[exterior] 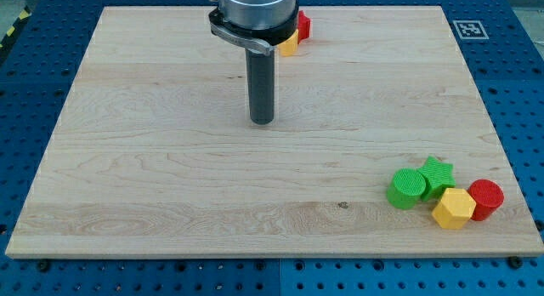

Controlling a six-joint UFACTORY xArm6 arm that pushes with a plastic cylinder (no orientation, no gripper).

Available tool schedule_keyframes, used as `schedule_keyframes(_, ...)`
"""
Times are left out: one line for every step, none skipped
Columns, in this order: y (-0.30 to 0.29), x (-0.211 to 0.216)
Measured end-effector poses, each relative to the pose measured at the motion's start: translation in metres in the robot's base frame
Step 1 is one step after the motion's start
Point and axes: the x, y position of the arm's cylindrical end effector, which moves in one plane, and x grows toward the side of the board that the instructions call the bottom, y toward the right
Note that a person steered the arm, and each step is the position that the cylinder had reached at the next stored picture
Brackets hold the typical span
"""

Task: Move your arm diagonally to the heart

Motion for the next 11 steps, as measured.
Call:
schedule_keyframes(0.000,0.000)
schedule_keyframes(-0.001,0.000)
schedule_keyframes(-0.003,0.002)
schedule_keyframes(-0.003,-0.001)
schedule_keyframes(0.020,-0.010)
schedule_keyframes(0.086,-0.044)
schedule_keyframes(0.154,-0.070)
schedule_keyframes(0.155,-0.070)
schedule_keyframes(0.156,-0.070)
schedule_keyframes(0.157,-0.070)
schedule_keyframes(0.157,-0.071)
